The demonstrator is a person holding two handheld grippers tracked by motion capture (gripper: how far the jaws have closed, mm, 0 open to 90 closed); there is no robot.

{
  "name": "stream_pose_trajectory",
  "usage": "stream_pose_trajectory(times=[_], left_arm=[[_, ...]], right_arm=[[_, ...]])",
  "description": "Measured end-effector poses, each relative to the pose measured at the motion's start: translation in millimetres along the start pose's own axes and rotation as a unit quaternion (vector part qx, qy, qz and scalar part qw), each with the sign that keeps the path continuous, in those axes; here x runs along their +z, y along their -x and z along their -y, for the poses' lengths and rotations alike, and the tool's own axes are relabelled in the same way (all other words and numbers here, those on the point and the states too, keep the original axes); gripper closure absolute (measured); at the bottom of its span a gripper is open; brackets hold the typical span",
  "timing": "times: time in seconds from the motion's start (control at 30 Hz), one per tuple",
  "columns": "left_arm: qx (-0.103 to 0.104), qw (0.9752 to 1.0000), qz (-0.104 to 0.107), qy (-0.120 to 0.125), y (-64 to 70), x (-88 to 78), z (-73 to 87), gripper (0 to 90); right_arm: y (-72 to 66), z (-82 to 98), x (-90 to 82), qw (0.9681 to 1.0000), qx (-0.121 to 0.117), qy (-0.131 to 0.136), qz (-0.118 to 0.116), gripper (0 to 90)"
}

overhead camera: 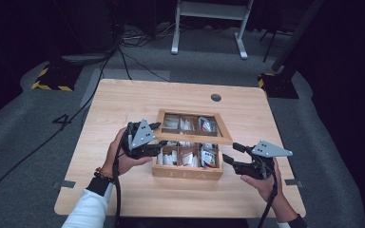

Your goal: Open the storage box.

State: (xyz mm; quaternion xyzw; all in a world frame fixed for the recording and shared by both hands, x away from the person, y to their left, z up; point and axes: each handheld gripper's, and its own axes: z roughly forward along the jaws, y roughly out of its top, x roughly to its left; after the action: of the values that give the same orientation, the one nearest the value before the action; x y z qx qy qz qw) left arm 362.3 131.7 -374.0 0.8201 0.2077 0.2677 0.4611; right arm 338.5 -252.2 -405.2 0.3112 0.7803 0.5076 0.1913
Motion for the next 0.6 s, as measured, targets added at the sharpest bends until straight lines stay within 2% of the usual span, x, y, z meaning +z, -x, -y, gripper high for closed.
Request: stream_pose_trajectory(times=[0.3, 0.6], left_arm=[[-0.003, 1.0, 0.004, 0.002, -7.5, -0.5, -6.7, 45.2], [-0.012, 0.9998, 0.001, 0.013, -17.0, 0.2, -14.4, 46.9]], right_arm=[[14.3, 7.6, -6.9, 0.9997, 0.01, -0.007, 0.021, 38.5], [19.3, 10.1, -7.8, 0.9994, 0.008, -0.013, 0.03, 38.0]])
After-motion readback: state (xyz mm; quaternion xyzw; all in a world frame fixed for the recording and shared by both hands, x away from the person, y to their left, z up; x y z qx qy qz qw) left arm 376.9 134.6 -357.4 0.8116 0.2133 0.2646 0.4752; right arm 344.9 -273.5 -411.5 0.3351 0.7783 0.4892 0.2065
